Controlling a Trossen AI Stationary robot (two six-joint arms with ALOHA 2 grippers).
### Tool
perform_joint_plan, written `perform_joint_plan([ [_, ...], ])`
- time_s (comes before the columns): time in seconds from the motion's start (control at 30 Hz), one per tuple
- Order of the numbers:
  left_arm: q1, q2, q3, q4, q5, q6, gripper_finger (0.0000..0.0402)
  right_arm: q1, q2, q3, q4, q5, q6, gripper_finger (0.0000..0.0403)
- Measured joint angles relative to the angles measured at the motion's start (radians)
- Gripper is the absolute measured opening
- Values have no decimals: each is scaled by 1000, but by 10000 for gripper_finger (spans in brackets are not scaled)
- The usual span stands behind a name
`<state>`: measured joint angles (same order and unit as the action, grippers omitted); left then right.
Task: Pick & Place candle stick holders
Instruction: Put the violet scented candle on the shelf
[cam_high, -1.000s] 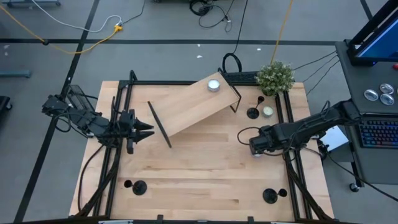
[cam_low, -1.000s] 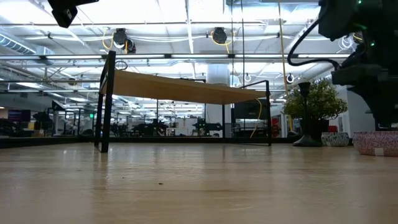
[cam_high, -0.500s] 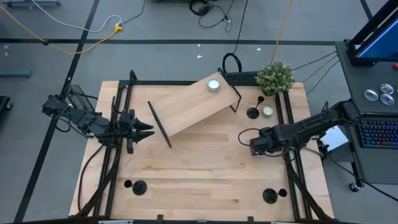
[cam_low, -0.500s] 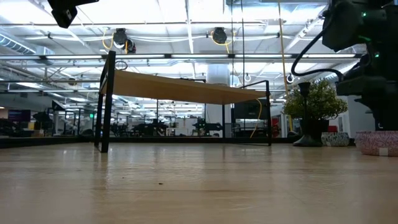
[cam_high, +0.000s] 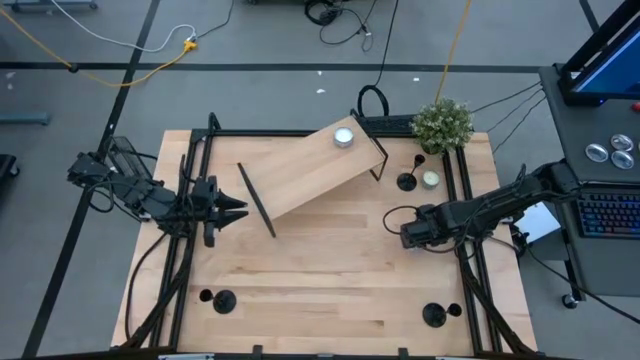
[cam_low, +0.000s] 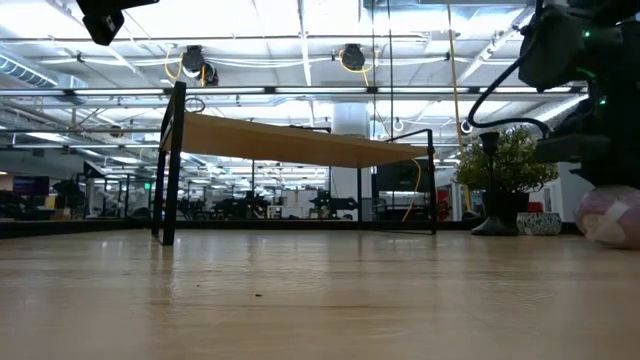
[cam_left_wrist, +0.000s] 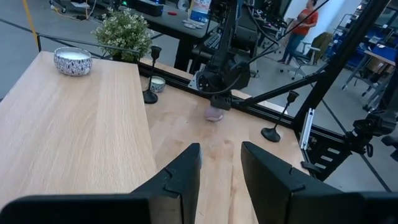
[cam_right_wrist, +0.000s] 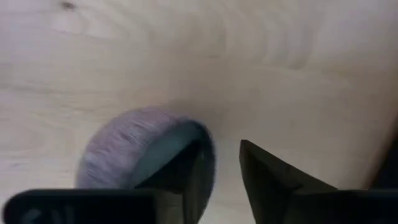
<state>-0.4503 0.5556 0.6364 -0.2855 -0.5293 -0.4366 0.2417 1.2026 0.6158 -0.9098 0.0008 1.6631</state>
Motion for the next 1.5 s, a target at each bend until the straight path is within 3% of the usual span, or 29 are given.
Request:
perform_joint_plan([
  [0.33,0,0,0,0,0,-15,122,0,-2,-9,39,0,-18,5],
  [0.9,0,0,0,-1,0,-14,122,0,-127,-10,68,53,-45,29],
  [1.5,0,0,0,-1,0,-19,122,0,-130,-54,144,55,-56,87],
])
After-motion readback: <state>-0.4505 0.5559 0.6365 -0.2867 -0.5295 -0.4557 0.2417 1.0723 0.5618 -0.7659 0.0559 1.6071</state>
